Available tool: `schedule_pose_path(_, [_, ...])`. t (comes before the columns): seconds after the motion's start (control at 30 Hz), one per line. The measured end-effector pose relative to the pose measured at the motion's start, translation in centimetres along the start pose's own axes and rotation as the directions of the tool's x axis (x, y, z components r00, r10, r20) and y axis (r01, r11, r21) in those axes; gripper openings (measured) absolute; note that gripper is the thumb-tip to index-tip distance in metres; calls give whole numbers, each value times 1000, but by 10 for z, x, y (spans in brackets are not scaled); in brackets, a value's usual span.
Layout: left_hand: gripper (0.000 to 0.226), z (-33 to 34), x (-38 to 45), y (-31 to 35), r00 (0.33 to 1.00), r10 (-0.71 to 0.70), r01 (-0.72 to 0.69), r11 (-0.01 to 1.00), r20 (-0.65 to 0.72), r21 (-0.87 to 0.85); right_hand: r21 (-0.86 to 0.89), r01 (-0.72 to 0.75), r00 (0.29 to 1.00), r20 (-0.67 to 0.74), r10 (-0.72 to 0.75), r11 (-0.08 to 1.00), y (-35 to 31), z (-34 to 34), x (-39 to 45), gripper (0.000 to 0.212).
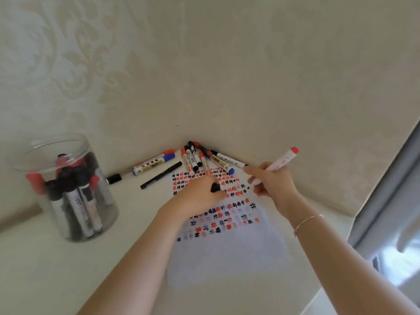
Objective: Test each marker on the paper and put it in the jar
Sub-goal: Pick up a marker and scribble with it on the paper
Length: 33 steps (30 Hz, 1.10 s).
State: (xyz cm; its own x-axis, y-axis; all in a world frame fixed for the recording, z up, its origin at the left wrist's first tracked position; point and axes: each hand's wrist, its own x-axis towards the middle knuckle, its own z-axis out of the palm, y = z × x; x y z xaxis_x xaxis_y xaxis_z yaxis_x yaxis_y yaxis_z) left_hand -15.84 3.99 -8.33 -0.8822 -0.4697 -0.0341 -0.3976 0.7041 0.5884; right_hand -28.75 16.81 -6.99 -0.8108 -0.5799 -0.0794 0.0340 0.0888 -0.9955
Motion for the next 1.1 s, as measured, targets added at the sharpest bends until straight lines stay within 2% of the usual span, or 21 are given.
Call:
schedule_pose_path(0.1, [29,19,14,14,996,-2,2,1000,91,-3,-24,-29,999,-38,28,999,23,-14,-4,22])
schedule_pose_path(0.23, [49,35,29,19,996,-11,8,999,87,38,-77,23,994,-100,-31,997,37,-18,-7,29])
schedule_pose_path(0.37, [57,38,35,17,995,-46,37,995,93,94,-185,56,981,-174,-89,981,41,-16,-7,38])
schedule_pose_path(0.67, [60,36,42,19,979,-123,107,989,165,107,-239,61,981,-164,-102,969,45,-10,-10,39])
schedule_pose_path(0.8, [57,36,42,21,976,-139,117,984,169,134,-260,94,977,-161,-139,961,45,-10,-11,38])
schedule_pose_path(0.93, [57,37,40,20,979,-130,111,986,159,124,-214,77,982,-150,-111,974,44,-13,-10,39])
schedule_pose_path(1.1, [57,36,41,22,975,-141,120,984,169,131,-246,81,986,-123,-114,966,46,-10,-11,41])
